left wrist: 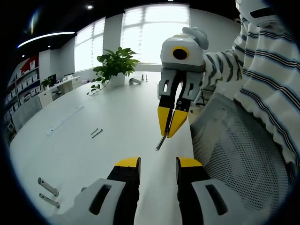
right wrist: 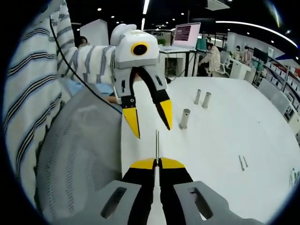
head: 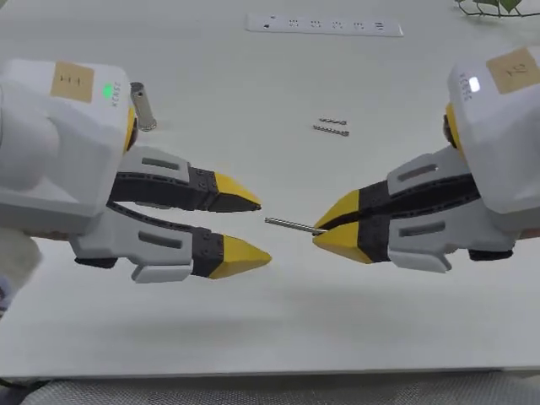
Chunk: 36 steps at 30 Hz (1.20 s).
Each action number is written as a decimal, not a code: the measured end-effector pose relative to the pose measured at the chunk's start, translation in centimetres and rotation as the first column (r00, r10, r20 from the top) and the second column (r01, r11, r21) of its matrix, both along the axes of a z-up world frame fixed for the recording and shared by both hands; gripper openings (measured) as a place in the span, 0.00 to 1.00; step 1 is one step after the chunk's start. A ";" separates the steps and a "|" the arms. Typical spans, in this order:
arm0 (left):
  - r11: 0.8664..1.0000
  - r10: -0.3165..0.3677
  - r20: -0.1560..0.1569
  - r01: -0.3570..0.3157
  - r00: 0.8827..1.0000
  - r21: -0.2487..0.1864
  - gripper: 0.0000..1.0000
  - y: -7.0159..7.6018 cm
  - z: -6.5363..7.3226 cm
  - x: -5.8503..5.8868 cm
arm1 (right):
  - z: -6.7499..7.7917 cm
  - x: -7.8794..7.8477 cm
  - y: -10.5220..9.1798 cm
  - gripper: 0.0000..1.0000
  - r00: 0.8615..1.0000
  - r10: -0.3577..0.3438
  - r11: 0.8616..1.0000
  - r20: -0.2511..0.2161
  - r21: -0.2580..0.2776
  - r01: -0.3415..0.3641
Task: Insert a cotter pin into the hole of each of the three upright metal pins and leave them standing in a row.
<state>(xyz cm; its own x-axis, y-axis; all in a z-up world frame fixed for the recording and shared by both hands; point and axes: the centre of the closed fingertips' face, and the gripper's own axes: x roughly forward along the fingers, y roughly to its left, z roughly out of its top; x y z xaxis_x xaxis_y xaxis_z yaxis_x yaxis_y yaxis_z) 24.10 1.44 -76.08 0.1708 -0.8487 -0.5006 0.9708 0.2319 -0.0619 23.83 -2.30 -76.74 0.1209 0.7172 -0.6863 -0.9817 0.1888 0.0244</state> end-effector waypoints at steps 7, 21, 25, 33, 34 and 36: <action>0.995 0.089 0.050 -0.091 0.995 0.033 0.39 2.6 -0.3 2.4 | -1.8 0.9 -1.0 0.03 0.998 -0.058 0.996 0.013 -0.069 0.059; 0.959 0.279 0.105 -0.283 0.955 0.025 0.48 5.8 -0.7 6.4 | -4.1 1.8 -0.3 0.03 0.997 -0.078 0.990 0.026 -0.120 0.080; 0.949 0.308 0.100 -0.314 0.946 0.042 0.47 6.9 -1.4 7.1 | -4.2 2.3 0.0 0.03 0.995 -0.096 0.988 0.023 -0.117 0.098; 0.930 0.353 0.081 -0.359 0.932 0.081 0.39 8.2 -2.7 8.3 | -4.4 3.0 0.4 0.03 0.993 -0.116 0.988 0.008 -0.106 0.116; 0.931 0.351 0.079 -0.357 0.933 0.080 0.39 8.2 -2.9 8.3 | -4.5 3.1 0.3 0.03 0.993 -0.119 0.987 0.007 -0.107 0.119; 0.931 0.348 0.076 -0.354 0.934 0.084 0.39 7.9 -3.2 8.3 | -4.5 3.2 0.3 0.03 0.992 -0.123 0.986 0.004 -0.110 0.123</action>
